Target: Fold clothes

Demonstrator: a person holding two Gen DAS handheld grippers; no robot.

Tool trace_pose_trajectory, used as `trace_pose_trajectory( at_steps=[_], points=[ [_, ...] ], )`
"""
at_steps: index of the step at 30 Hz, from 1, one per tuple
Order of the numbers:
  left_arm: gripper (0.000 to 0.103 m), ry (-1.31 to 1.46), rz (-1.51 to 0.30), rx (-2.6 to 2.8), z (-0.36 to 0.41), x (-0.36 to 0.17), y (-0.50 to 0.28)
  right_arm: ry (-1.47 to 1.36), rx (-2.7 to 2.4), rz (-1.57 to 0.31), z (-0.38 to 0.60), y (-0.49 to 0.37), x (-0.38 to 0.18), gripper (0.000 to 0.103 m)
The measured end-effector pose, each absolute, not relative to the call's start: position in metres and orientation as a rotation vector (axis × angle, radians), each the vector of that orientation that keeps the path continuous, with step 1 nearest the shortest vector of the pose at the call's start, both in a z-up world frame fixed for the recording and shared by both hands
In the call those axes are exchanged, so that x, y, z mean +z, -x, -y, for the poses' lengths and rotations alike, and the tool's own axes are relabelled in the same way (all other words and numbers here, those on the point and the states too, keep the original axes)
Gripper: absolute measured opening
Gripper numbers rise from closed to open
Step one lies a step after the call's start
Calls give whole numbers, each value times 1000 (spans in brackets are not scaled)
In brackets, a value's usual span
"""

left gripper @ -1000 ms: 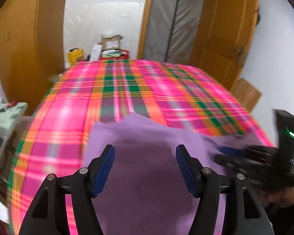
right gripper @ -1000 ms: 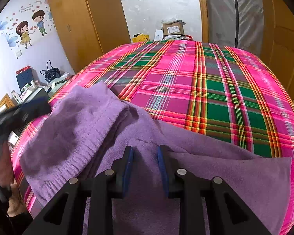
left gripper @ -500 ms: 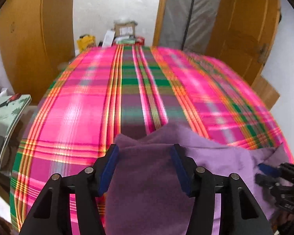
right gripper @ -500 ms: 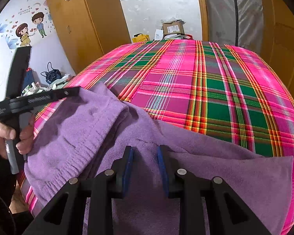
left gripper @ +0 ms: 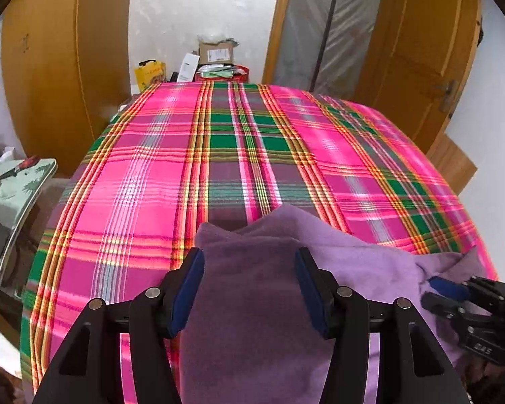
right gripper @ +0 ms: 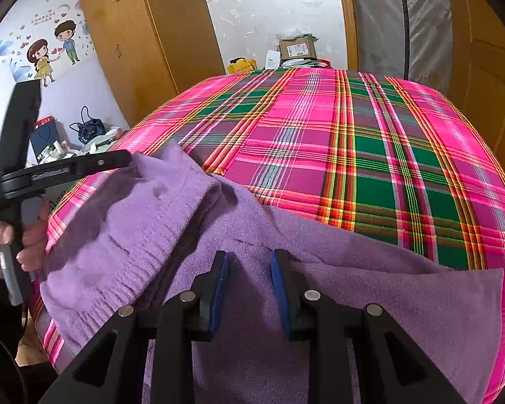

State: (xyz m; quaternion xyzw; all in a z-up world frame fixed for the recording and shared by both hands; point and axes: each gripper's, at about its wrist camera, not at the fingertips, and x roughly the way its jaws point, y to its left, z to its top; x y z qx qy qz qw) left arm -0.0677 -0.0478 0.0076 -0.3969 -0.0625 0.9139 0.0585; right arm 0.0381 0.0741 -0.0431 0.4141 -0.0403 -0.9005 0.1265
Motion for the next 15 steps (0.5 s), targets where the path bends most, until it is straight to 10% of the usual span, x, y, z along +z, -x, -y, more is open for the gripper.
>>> trace_pose_trajectory(
  at_steps=[15],
  points=[
    [59, 1218, 81, 2665, 5, -1, 53, -1208, -2625, 107, -73, -38, -42, 27]
  ],
)
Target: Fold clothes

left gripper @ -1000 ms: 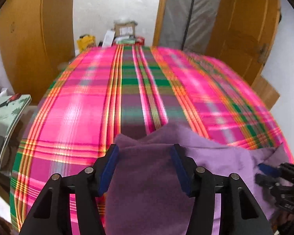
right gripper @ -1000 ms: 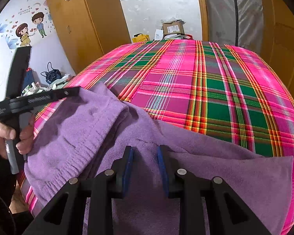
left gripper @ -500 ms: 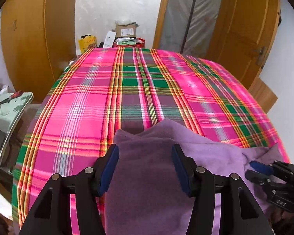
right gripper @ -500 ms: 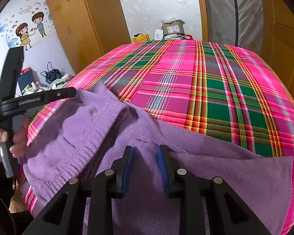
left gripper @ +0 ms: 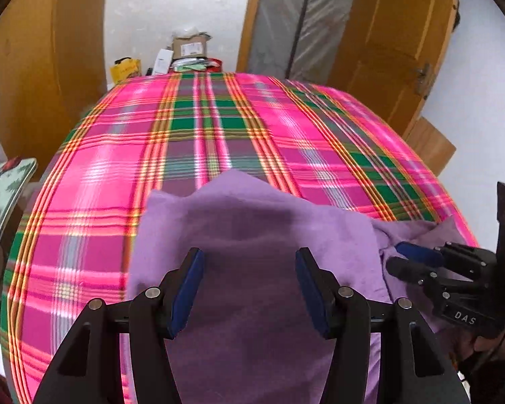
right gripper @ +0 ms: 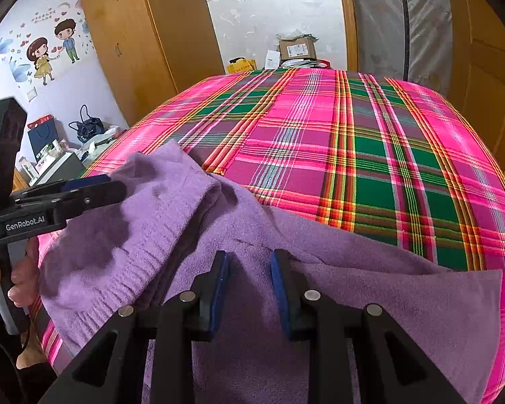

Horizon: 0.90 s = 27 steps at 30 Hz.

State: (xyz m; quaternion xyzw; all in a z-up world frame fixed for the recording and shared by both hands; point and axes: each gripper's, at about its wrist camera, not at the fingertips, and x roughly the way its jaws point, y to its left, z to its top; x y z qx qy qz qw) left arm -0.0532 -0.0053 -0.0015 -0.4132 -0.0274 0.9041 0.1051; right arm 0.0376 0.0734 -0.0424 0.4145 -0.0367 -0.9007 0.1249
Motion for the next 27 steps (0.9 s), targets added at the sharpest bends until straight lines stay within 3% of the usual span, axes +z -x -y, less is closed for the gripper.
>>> trace_pose_trajectory(
  at_steps=[5, 15, 27],
  points=[
    [59, 1270, -10, 2655, -12, -12, 60, -1208, -2626, 104, -72, -37, -43, 27],
    [59, 1220, 109, 2633, 2, -4, 44, -1209, -2625, 108, -72, -36, -43, 27],
    [60, 1167, 111, 2594, -8, -4, 27, -1208, -2624, 112, -74, -36, -43, 27]
  ],
)
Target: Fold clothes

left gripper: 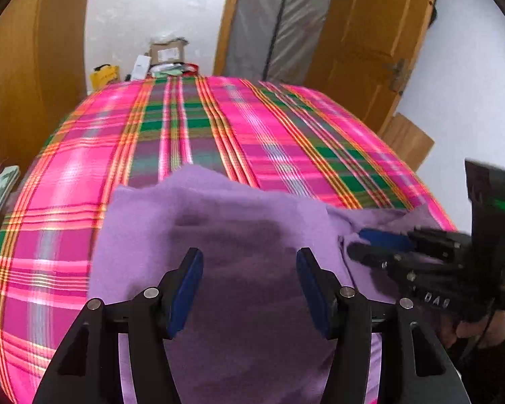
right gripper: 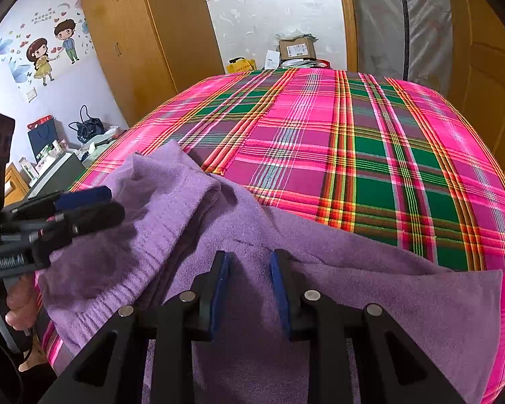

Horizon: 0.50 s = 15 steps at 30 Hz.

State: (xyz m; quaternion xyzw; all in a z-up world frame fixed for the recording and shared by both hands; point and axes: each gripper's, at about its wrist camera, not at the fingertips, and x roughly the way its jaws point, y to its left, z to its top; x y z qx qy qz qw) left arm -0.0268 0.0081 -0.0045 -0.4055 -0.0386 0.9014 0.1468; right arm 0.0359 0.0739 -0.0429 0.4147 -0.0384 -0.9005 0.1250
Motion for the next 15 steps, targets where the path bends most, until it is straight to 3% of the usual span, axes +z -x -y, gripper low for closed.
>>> trace_pose_trajectory(
  at_steps=[15],
  points=[
    [60, 1135, 166, 2604, 7, -5, 1, -1208, -2625, 105, -72, -36, -42, 27]
  ],
)
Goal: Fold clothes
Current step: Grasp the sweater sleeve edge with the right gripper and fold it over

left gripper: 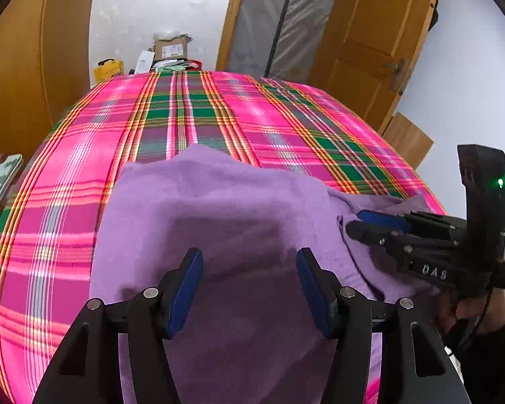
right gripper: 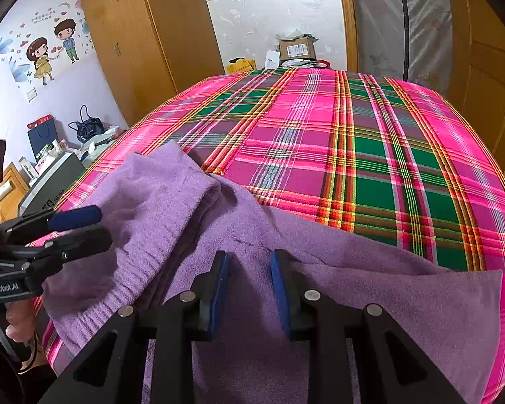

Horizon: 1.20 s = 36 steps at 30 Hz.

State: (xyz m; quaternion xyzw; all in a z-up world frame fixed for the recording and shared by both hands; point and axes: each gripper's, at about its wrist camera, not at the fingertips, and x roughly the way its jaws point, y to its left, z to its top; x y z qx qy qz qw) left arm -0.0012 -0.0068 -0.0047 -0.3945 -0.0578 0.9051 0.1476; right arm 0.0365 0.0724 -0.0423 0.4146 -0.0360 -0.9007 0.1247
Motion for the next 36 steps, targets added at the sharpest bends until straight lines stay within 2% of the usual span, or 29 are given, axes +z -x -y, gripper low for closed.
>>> trace_pose_trajectory(
  at_steps=[23, 31, 36],
  points=[
    [60, 1145, 378, 2853, 111, 4, -13, -1207, -2629, 94, -71, -37, -43, 27],
    [60, 1151, 352, 2777, 96, -4, -24, -1208, -2630, 89, -69, -37, -44, 27],
    [60, 1098, 219, 2657, 49, -5, -33, -1205, -2622, 99, -71, -37, -44, 29]
  ],
)
